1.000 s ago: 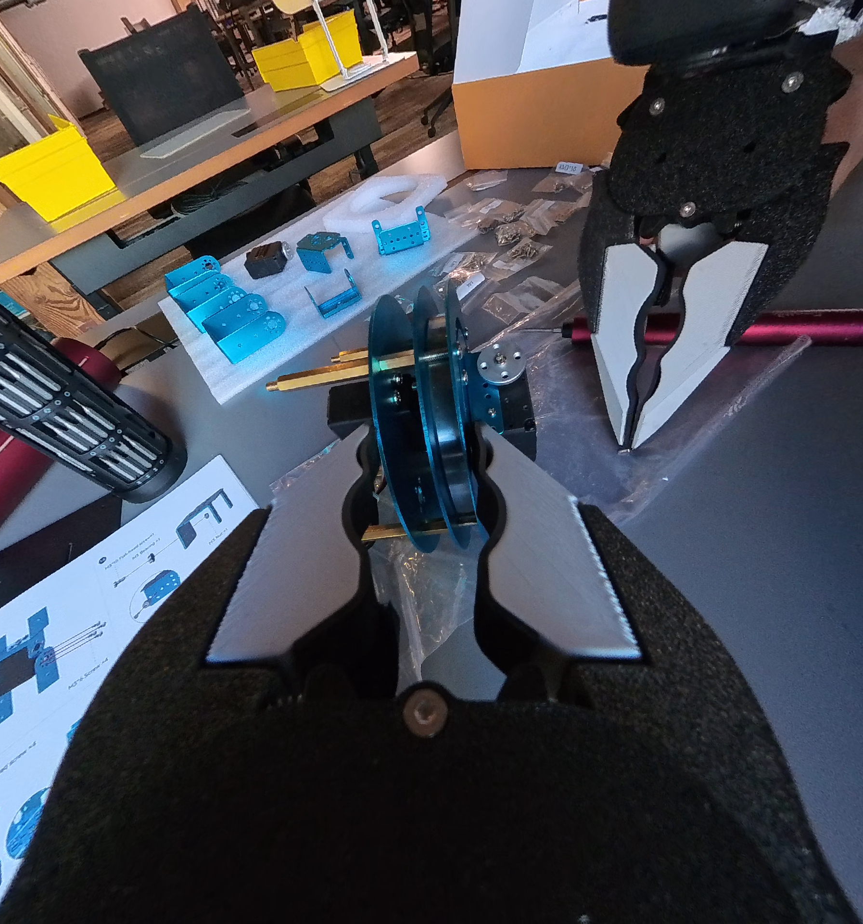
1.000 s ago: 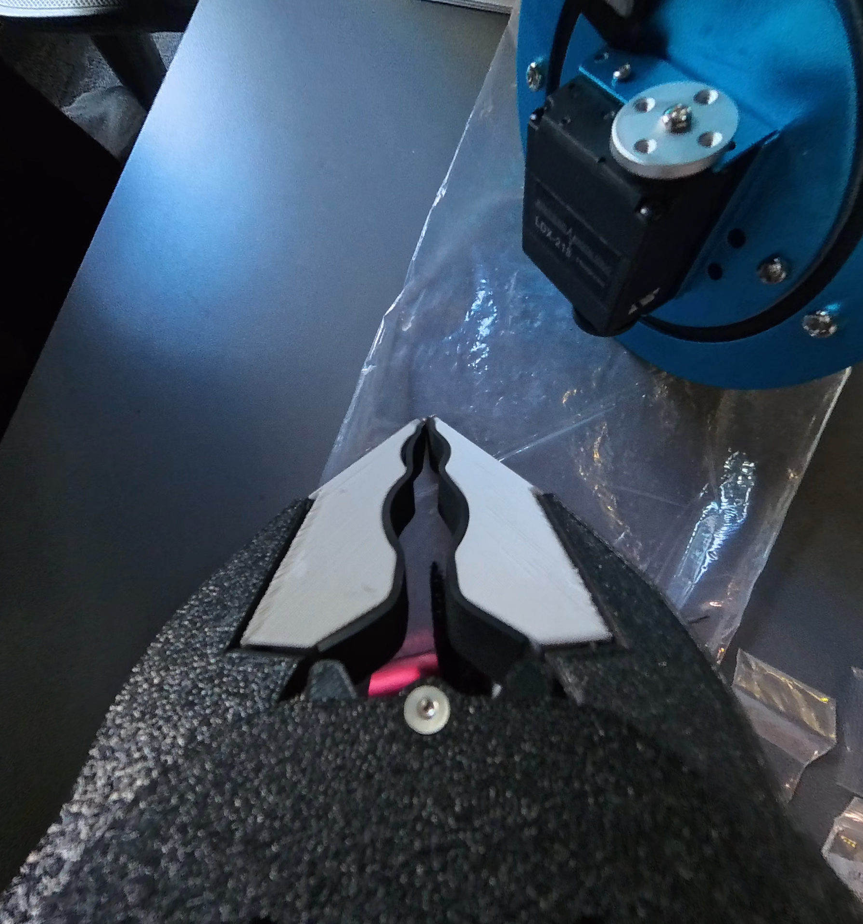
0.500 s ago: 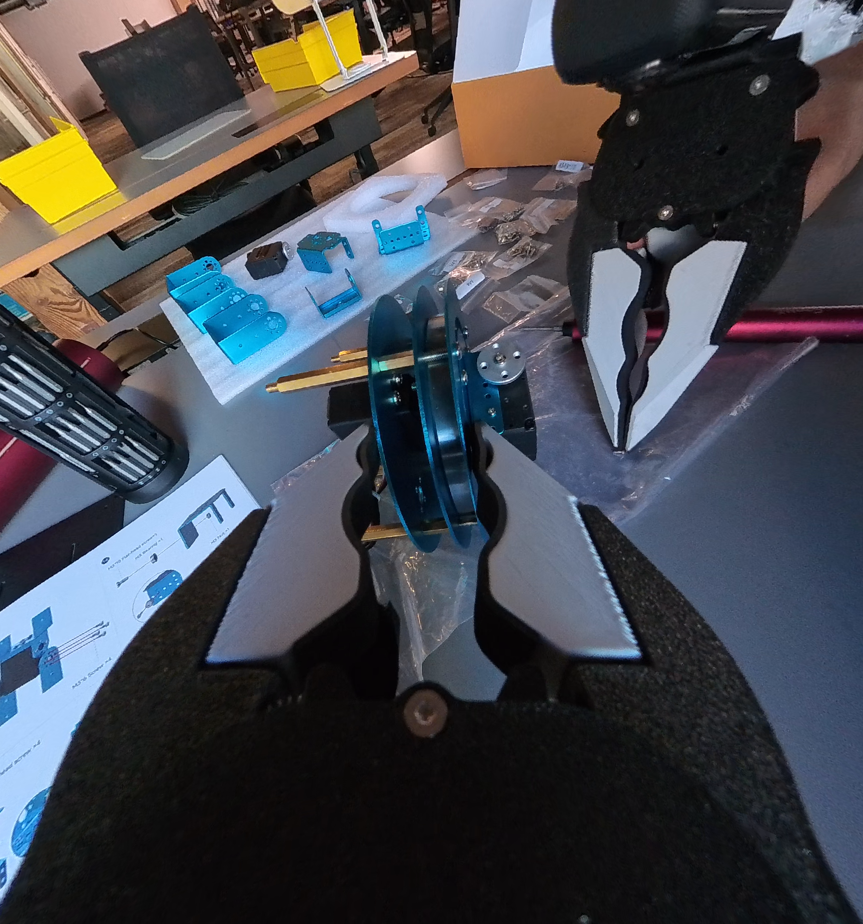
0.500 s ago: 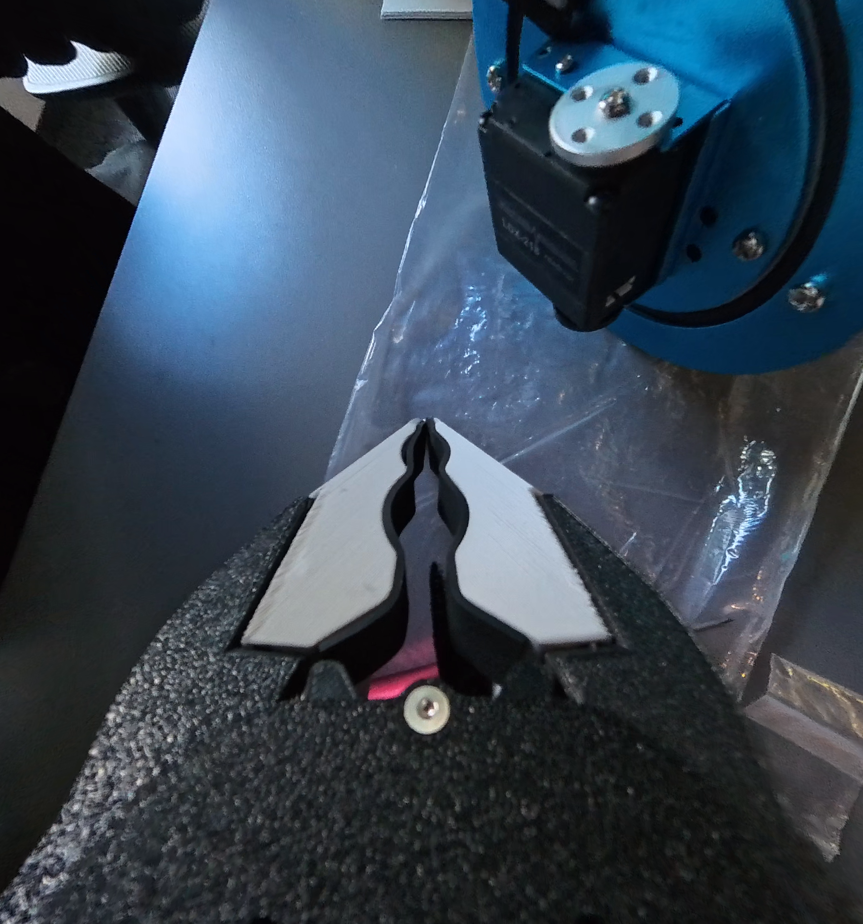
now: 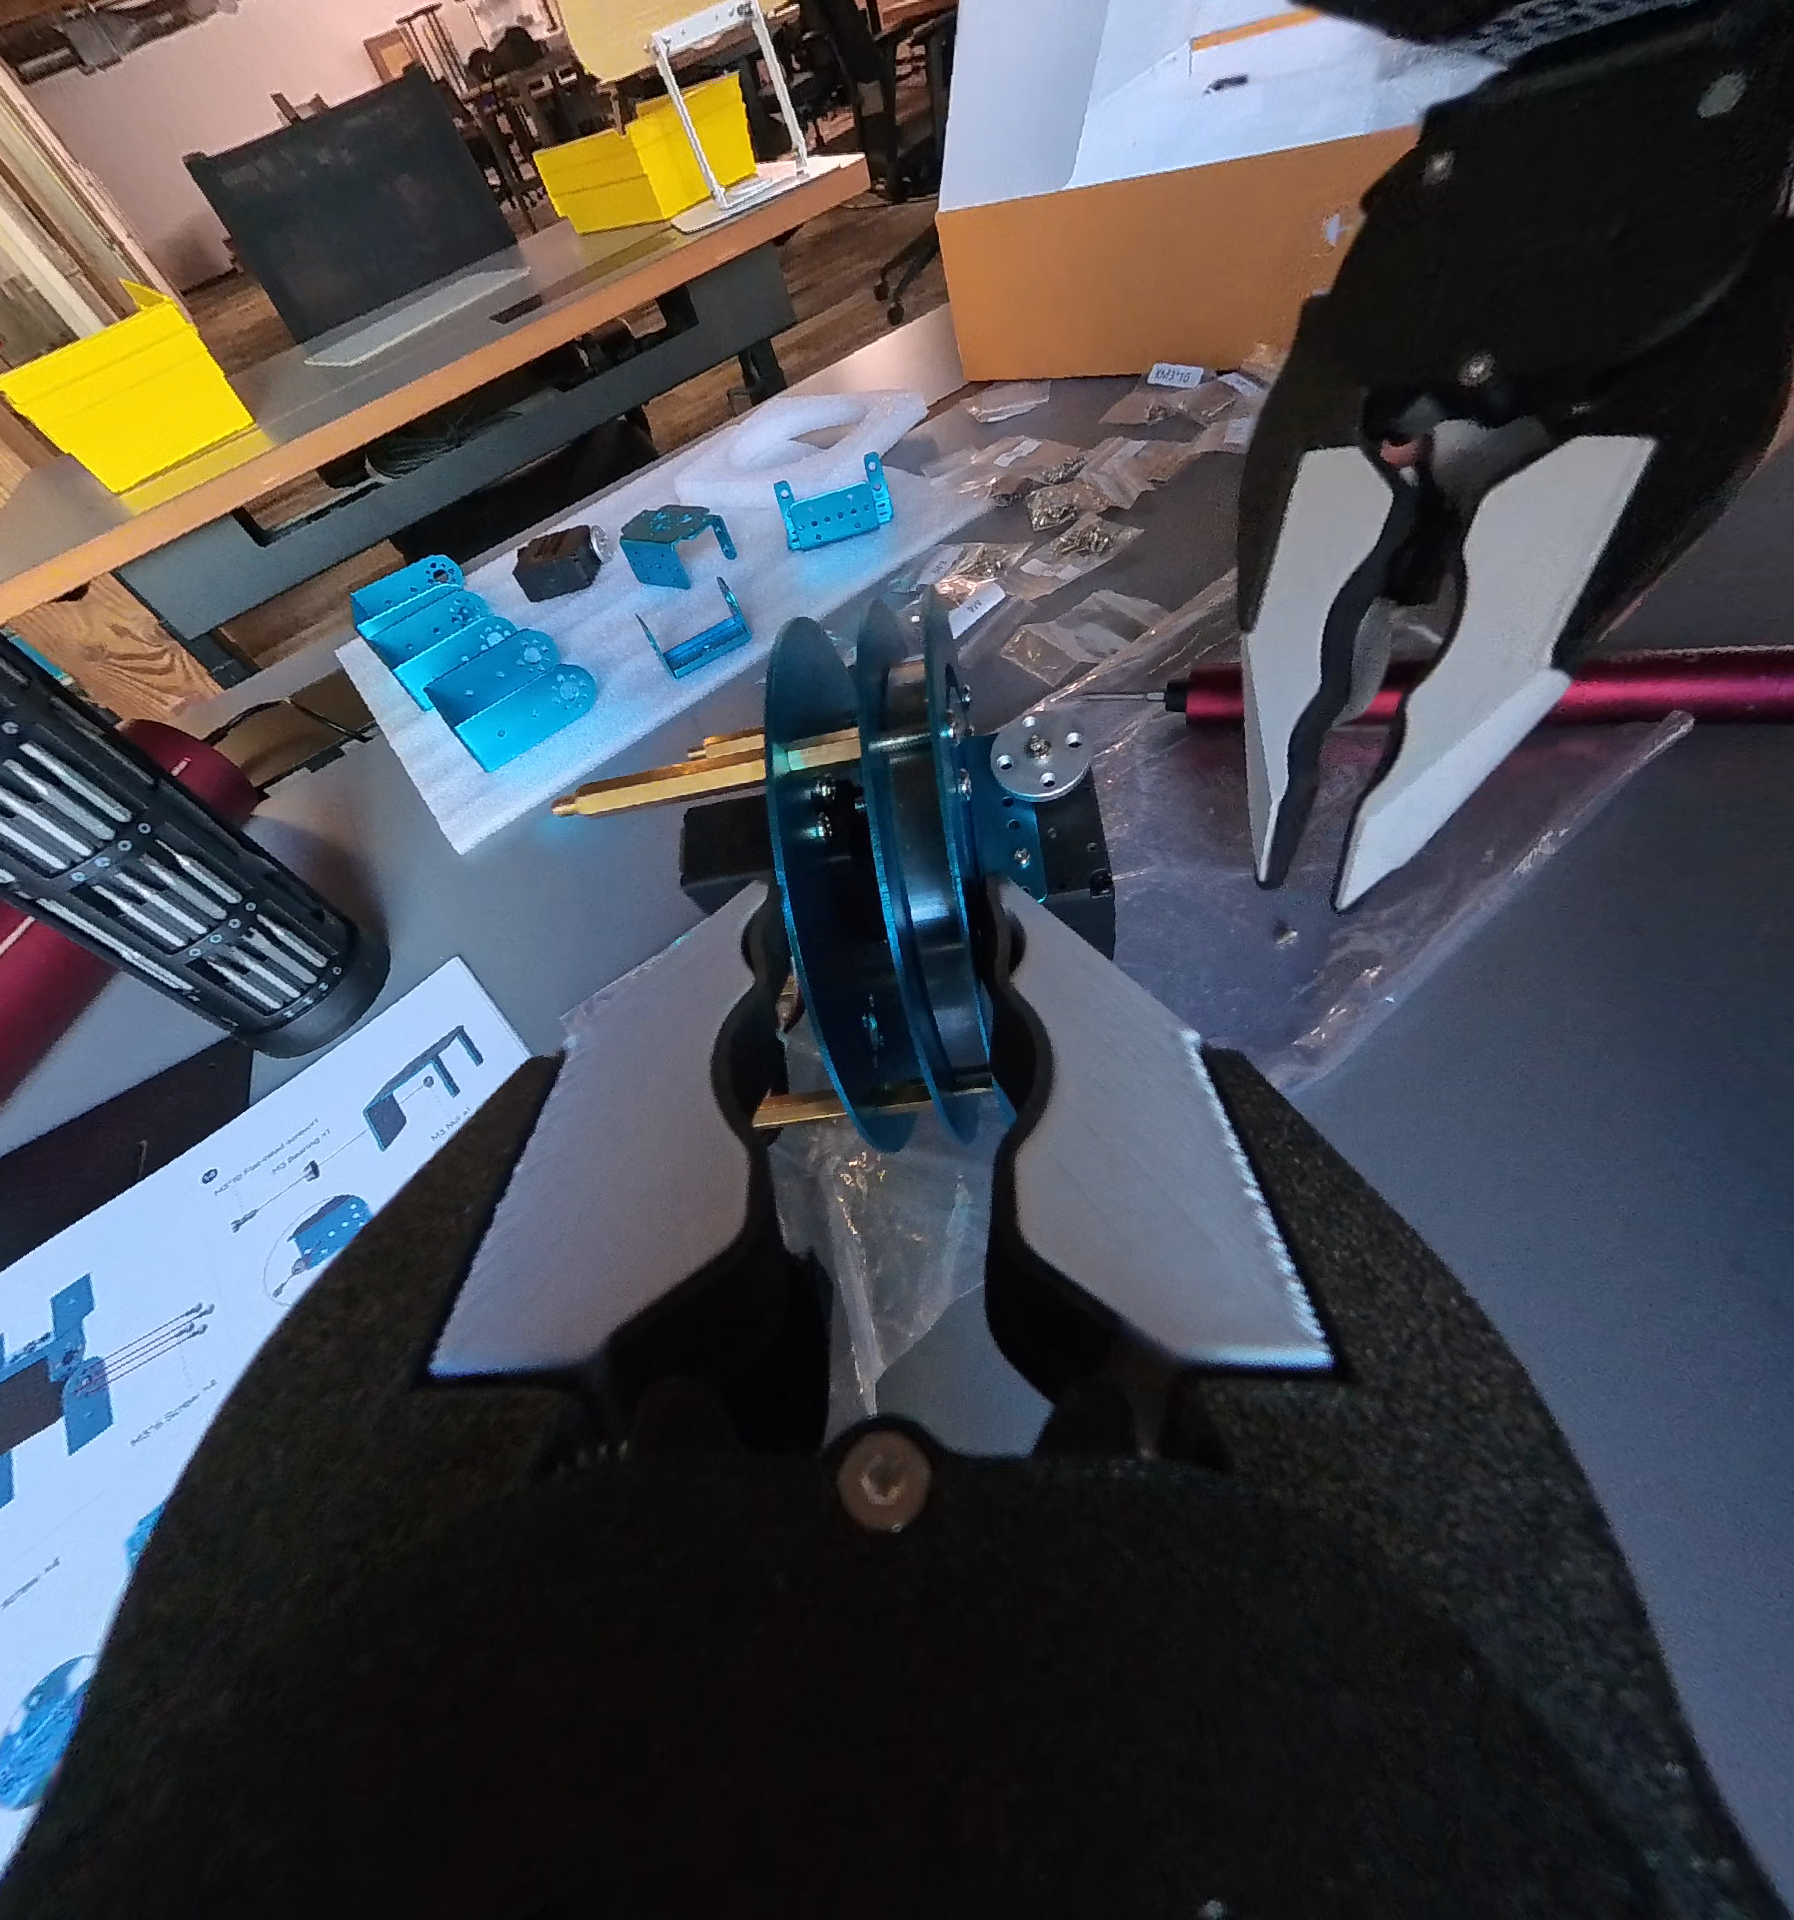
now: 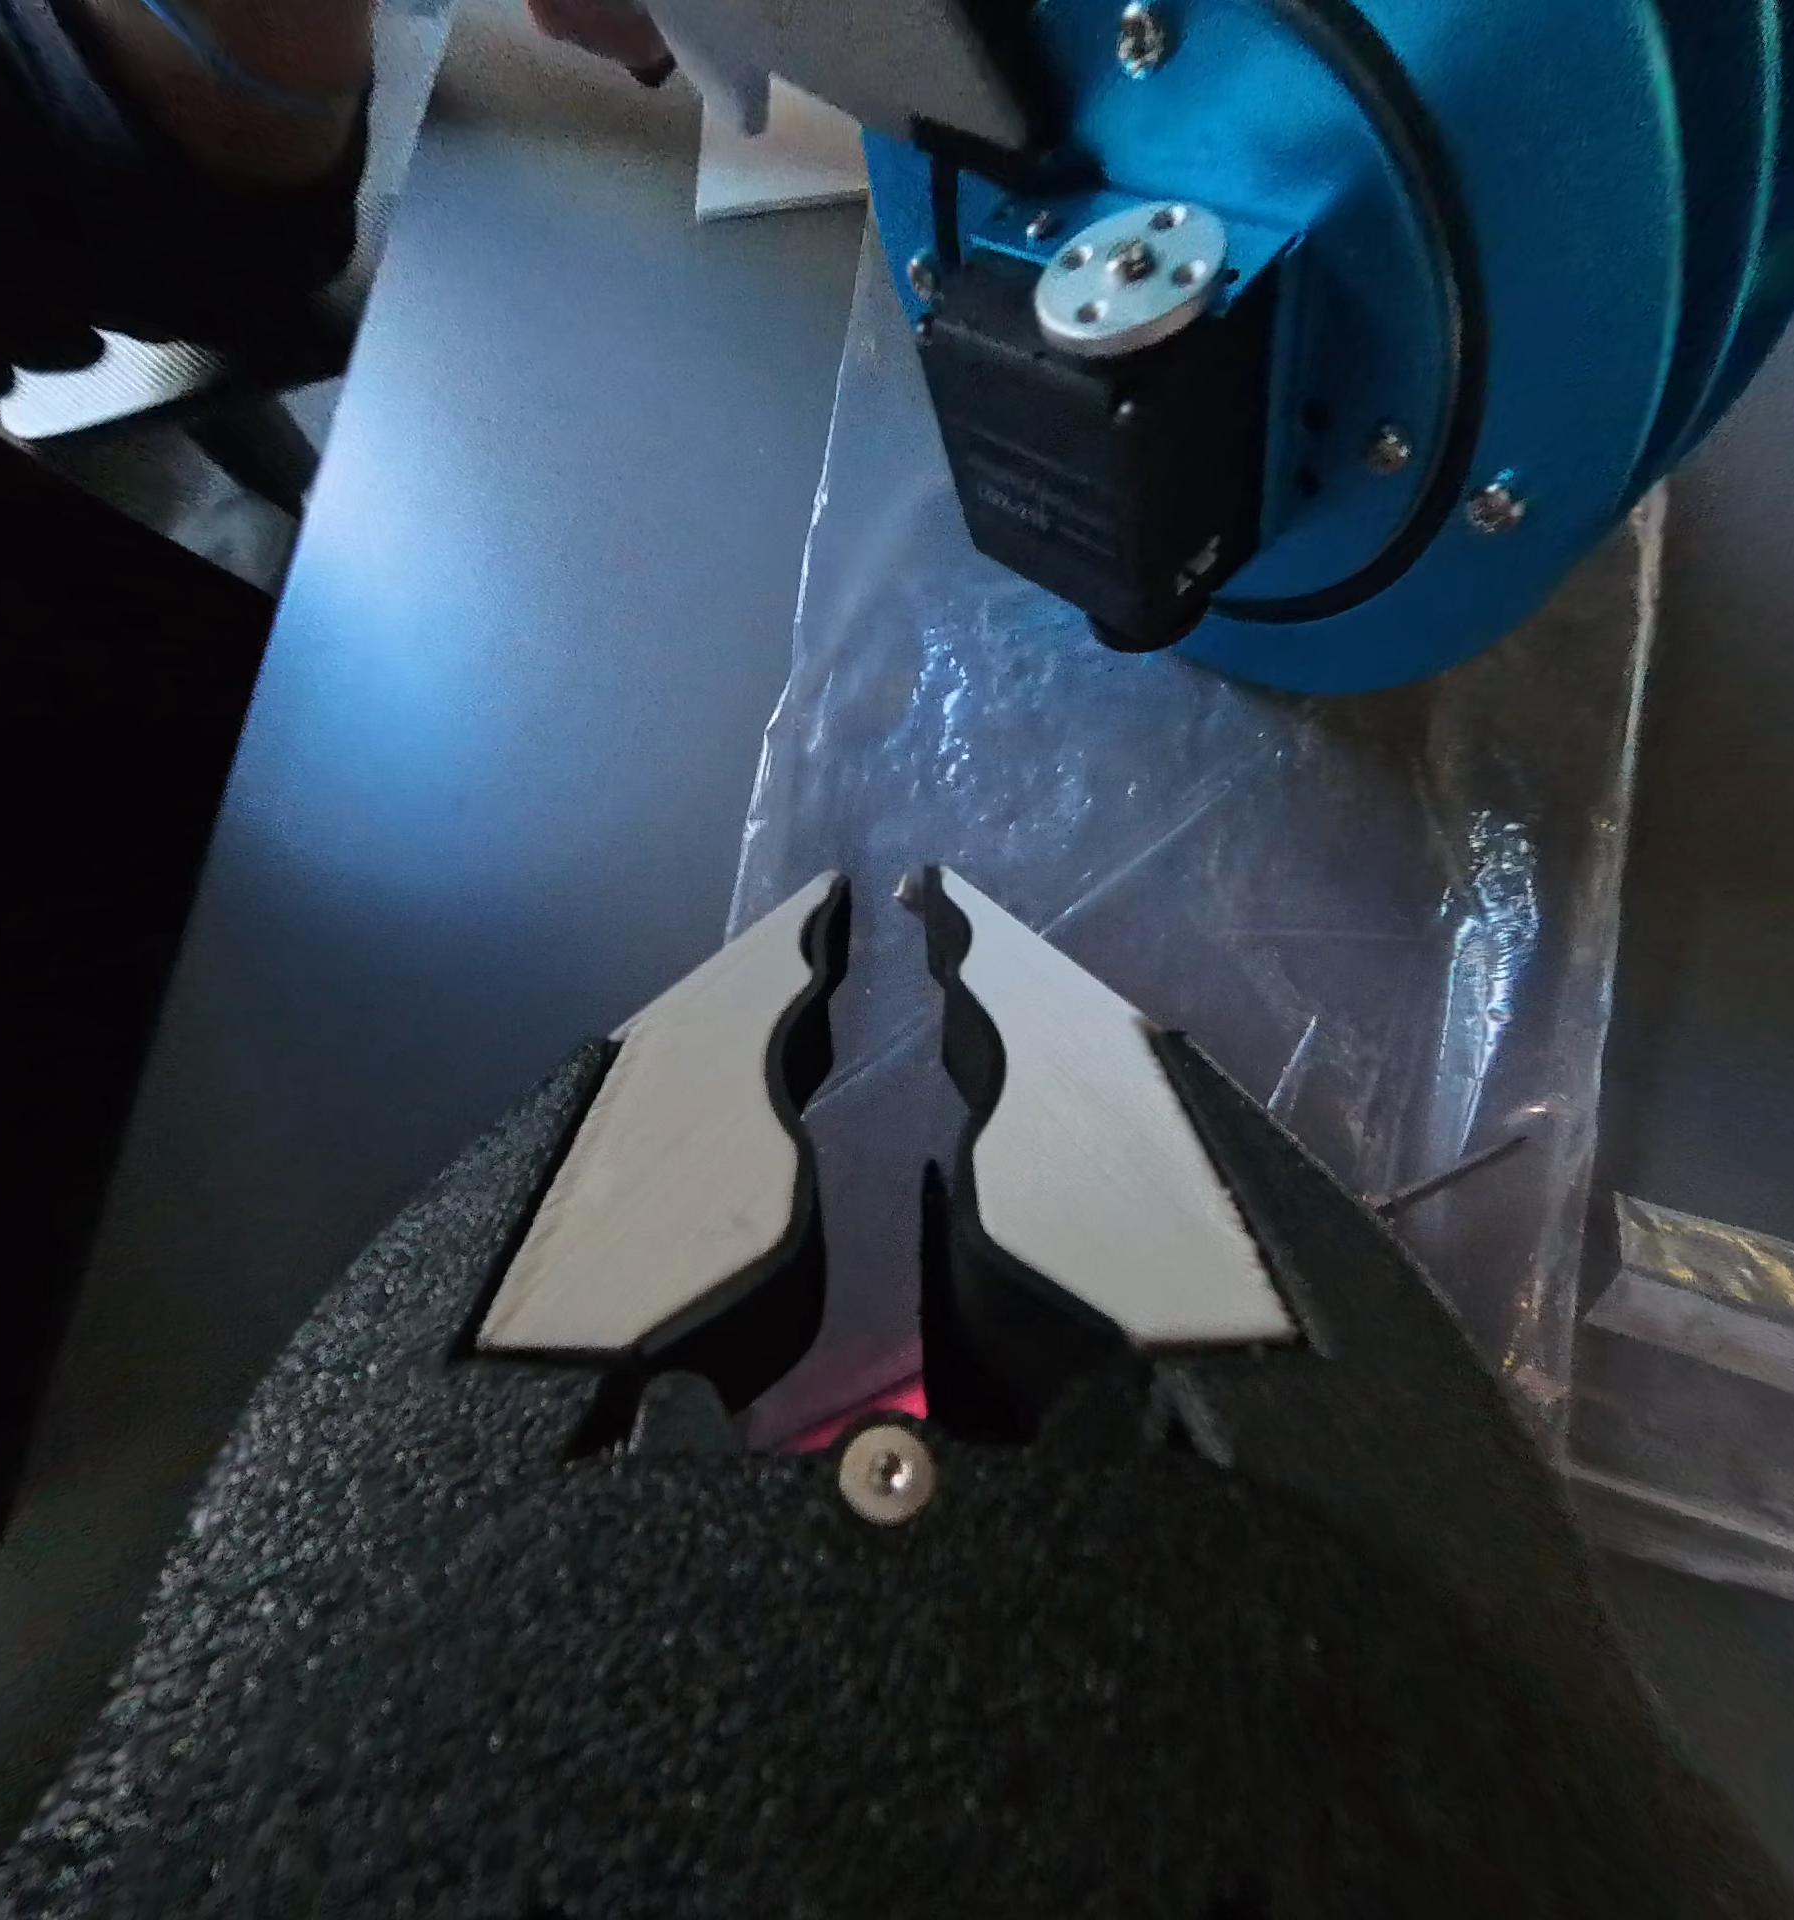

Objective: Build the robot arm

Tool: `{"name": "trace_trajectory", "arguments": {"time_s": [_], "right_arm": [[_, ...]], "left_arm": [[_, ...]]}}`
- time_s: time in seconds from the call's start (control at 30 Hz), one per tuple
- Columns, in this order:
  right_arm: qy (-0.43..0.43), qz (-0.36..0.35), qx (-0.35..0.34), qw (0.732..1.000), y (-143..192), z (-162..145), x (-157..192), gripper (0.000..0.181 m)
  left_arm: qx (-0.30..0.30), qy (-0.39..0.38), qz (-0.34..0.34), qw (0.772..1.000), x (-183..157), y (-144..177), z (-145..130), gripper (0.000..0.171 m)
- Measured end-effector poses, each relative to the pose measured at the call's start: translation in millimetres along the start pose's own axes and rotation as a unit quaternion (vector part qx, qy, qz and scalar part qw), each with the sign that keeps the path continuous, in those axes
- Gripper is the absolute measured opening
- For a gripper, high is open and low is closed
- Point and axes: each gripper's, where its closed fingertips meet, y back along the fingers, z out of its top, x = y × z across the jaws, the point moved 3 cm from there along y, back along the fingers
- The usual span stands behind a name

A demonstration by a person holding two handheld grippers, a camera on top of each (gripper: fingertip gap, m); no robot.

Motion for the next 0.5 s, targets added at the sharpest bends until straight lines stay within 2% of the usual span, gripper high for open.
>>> {"name": "trace_trajectory", "arguments": {"time_s": [0.2, 0.5], "right_arm": [[0.031, -0.017, 0.011, 0.999, -13.6, -6.5, -0.4, 0.009], [0.030, -0.022, 0.015, 0.999, -13.5, -7.2, -1.9, 0.002]], "left_arm": [[0.001, 0.000, -0.001, 1.000, 0.0, 0.7, -0.6, 0.036], [0.007, -0.004, 0.003, 1.000, -0.5, 0.5, 0.1, 0.036]]}}
